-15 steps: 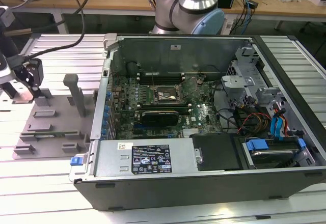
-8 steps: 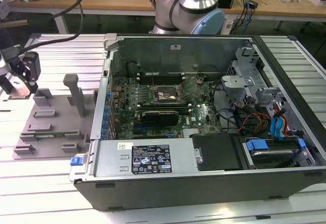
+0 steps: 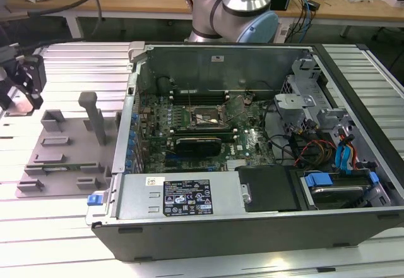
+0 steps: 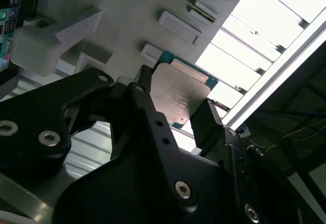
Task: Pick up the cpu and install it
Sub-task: 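Pick up the cpu and move it towards the insertion slot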
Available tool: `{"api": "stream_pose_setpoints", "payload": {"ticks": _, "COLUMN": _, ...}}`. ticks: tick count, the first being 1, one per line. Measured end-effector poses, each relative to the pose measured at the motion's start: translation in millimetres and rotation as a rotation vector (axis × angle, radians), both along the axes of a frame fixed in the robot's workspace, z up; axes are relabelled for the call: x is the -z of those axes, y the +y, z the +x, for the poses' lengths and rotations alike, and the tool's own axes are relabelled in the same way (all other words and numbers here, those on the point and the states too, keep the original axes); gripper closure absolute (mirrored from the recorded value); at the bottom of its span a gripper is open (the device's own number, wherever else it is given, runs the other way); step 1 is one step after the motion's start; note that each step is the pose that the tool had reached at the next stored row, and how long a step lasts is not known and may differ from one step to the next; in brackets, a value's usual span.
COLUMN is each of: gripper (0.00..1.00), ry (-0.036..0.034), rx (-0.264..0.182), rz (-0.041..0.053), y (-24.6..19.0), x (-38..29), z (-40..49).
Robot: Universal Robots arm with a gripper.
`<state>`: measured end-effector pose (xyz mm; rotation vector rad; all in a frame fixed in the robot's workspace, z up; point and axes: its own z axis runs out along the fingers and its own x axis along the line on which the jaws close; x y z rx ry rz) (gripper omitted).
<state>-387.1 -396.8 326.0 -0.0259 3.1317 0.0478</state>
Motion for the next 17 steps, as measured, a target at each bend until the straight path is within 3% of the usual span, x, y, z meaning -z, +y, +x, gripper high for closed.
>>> {"api": "stream_pose_setpoints", "payload": {"ticks": 5, "gripper": 0.45, "ry": -0.0010, "rx": 0.000, "rz": 0.0000, "y": 0.1, "x": -16.3, "z": 0.0}}
{"api": "stream_pose_setpoints", "payload": {"ticks": 17, "gripper": 0.45, "ry": -0.0025, "rx": 0.000, "rz": 0.0000, "y": 0.1, "x": -38.7, "z": 0.0}}
